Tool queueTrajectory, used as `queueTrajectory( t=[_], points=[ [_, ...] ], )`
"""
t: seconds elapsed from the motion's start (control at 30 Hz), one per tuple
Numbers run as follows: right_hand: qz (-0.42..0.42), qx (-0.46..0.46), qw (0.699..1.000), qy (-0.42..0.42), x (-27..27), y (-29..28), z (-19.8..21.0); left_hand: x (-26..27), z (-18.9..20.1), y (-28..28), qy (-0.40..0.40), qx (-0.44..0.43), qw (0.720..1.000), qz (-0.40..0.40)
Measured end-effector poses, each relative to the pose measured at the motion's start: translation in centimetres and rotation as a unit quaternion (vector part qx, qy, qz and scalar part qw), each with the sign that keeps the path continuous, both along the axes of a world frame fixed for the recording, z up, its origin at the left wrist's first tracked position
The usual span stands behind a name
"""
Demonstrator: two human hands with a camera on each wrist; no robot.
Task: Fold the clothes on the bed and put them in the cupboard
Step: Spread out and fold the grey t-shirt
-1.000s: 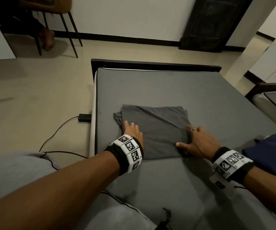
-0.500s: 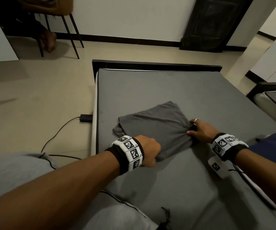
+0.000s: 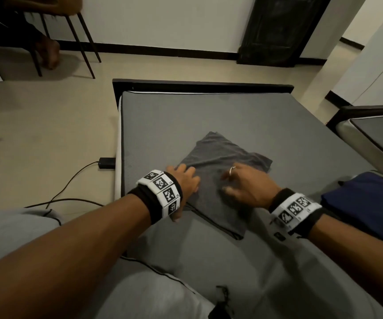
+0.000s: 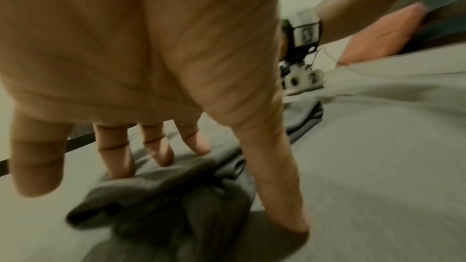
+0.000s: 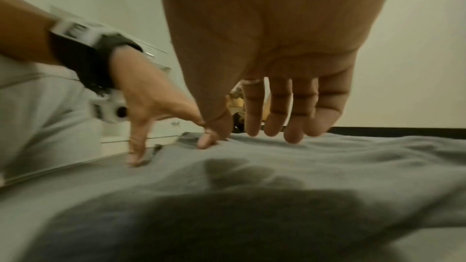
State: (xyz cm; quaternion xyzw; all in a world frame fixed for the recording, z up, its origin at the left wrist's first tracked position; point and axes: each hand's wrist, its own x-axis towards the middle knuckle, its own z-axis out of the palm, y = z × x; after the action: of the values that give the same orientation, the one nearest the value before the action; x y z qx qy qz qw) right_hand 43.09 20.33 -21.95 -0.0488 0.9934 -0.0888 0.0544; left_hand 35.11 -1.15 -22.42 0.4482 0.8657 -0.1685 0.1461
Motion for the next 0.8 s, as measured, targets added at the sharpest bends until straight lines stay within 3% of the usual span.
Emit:
queueTrajectory(
  t=[0.07, 0.13, 0.27, 0.5, 0.67, 0.8],
  points=[
    [0.01, 0.027, 0.997, -0.075, 2.1, -3.0, -0.3, -0.7, -0.2, -0.6, 0.008, -0.034, 0.999, 0.002],
    [0.017, 0.081, 0.992, -0.094, 3.4, -4.8, -1.2, -0.9, 0.1, -0.6, -0.007, -0.036, 0.999, -0.02],
    [0.0, 0.112, 0.991, -0.071, 4.2, -6.0, -2.3, -1.0, 1.0, -0.8, -0.018, 0.003, 0.998, -0.063],
    [0.004, 0.155, 0.988, -0.024, 4.3, -7.7, -2.6, -0.4, 0.6, -0.8, 0.045, 0.048, 0.988, -0.14],
    [0.001, 0.156, 0.988, -0.011, 4.2, -7.7, -2.6, -0.2, 0.8, -1.0, -0.039, 0.135, 0.989, -0.051],
    [-0.03, 0.115, 0.993, -0.007, 4.2, -6.4, -1.4, 1.5, 1.5, -0.5, -0.122, 0.198, 0.972, 0.036]
  ],
)
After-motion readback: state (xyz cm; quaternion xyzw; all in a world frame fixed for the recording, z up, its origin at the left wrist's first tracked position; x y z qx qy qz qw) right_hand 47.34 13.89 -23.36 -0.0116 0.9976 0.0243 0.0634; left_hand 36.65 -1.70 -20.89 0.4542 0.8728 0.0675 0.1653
